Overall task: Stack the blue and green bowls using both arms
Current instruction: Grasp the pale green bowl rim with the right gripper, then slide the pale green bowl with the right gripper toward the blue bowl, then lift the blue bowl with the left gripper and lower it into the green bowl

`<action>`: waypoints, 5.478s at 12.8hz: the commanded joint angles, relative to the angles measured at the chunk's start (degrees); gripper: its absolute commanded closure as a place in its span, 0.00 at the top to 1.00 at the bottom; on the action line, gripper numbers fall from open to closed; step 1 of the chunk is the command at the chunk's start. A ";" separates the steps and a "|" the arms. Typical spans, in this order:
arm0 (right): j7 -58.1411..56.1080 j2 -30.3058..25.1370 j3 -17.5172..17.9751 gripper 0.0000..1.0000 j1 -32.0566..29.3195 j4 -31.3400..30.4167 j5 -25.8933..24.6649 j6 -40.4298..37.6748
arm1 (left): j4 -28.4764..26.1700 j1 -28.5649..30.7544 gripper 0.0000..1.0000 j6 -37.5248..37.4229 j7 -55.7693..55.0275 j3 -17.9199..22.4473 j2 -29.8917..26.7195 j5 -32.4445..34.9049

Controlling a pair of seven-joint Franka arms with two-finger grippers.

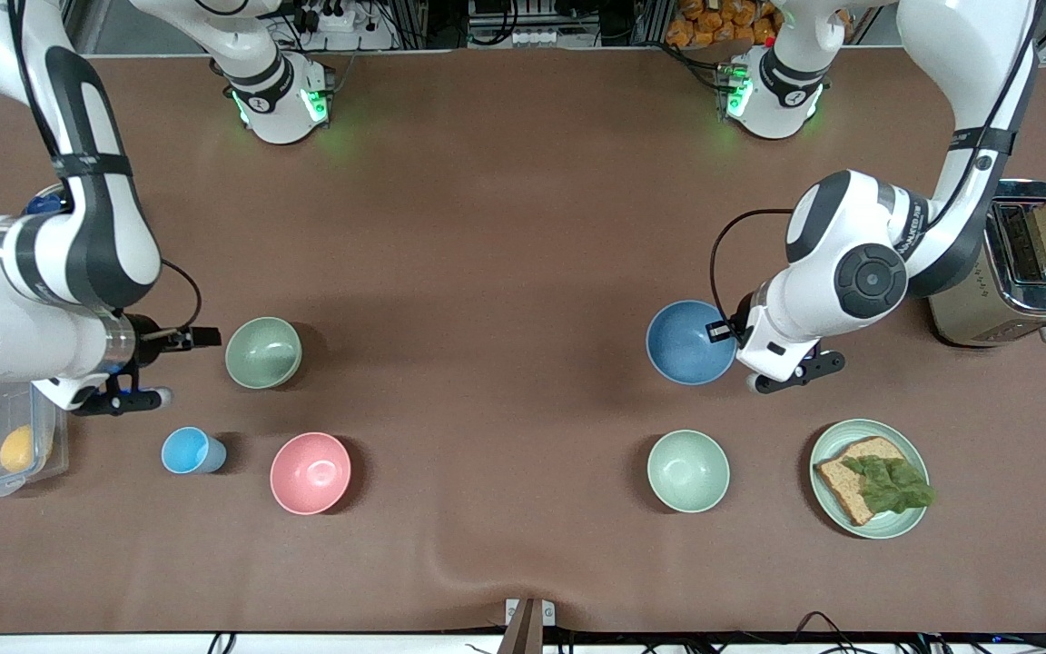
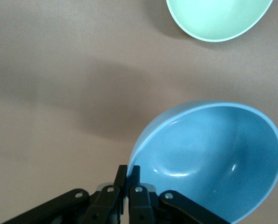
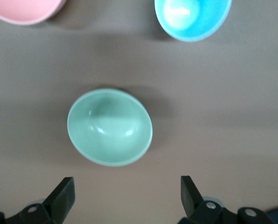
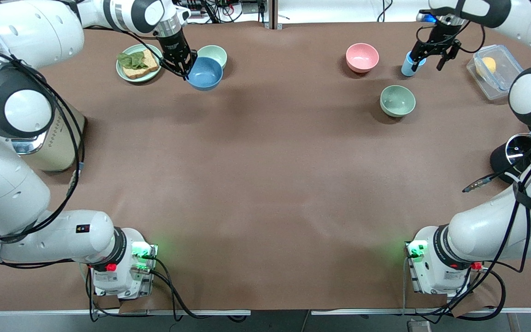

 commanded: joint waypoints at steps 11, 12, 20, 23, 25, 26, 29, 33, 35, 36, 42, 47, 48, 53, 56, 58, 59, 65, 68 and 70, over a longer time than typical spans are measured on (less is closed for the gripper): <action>-5.81 12.06 -0.32 1.00 1.51 0.00 0.26 8.91 | 1.22 -0.58 0.00 -0.52 -1.51 0.08 1.36 -0.91; -5.81 12.51 -0.32 1.00 1.25 -0.79 0.17 9.18 | 1.22 -0.58 0.00 -0.52 -1.51 0.00 1.36 -0.91; -5.81 9.98 -0.23 0.00 0.98 -3.87 0.26 9.19 | 1.31 -1.81 0.00 -0.44 -2.39 0.00 1.71 -0.73; -5.20 5.84 -0.14 0.00 5.09 -3.43 0.87 7.33 | 1.31 -1.72 0.00 -0.44 -2.39 0.08 1.71 -0.56; -3.98 5.31 -0.05 0.00 8.26 -2.12 1.75 7.68 | 1.22 -1.63 0.00 -0.44 -2.30 0.08 1.71 -0.29; -2.57 5.31 -0.05 0.00 9.67 -1.16 4.36 7.68 | 1.22 -1.46 0.00 -0.44 -2.30 0.08 1.63 -0.21; 5.14 5.66 -0.14 0.00 15.20 -0.09 11.40 9.26 | 1.13 -1.19 0.00 -0.52 -2.21 0.26 1.71 -0.03; 25.25 6.97 -0.14 0.00 26.53 -0.18 13.18 17.07 | 1.04 -0.93 0.00 -0.70 -2.21 0.44 1.71 0.06; 32.56 8.81 -0.14 0.00 30.41 -0.09 14.75 21.90 | 1.04 -0.93 0.00 -0.70 -2.30 0.44 1.71 0.06; 34.16 9.78 -0.14 0.00 32.43 0.00 17.37 24.36 | 1.13 -1.02 0.00 -0.70 -2.30 0.44 1.71 0.06; 34.62 15.76 -0.23 0.00 37.01 0.61 29.25 34.48 | 1.04 -1.37 0.00 -0.70 -2.65 0.44 1.80 0.06; 34.88 18.40 -0.23 0.38 38.77 0.70 31.46 38.27 | 1.04 -1.37 0.00 -0.70 -2.65 0.44 2.07 0.06; 34.79 18.23 -0.32 0.79 38.69 0.70 31.37 38.10 | 1.04 -1.37 0.00 -0.70 -2.65 0.44 2.07 0.06; 34.62 12.27 -1.28 1.00 37.20 0.35 31.02 32.06 | 1.04 -1.46 0.00 -0.70 -2.74 0.44 2.07 0.06; 34.53 6.90 -3.13 1.00 33.78 0.96 30.85 23.53 | 1.04 -1.63 0.00 -0.70 -2.83 0.44 2.15 -0.03; 34.44 6.45 -3.22 1.00 32.27 1.40 30.58 22.36 | 1.13 -1.81 0.00 -0.61 -3.96 0.44 2.24 0.06; 34.35 6.45 -3.91 1.00 32.44 1.40 29.10 22.54 | 1.13 -1.90 0.00 -0.61 -4.06 0.35 2.33 0.06; 61.37 12.58 -4.45 1.00 32.35 5.43 27.68 23.33 | 2.27 -4.61 0.00 -0.52 -8.27 0.35 3.38 -0.47; 74.84 18.64 -4.36 1.00 33.32 9.65 27.86 23.33 | 2.98 -4.88 0.00 -0.52 -10.38 0.26 4.17 -0.56; 76.54 20.68 -4.27 1.00 34.03 10.10 28.03 23.50 | 2.98 -6.02 0.00 -0.52 -11.35 0.26 4.26 -0.82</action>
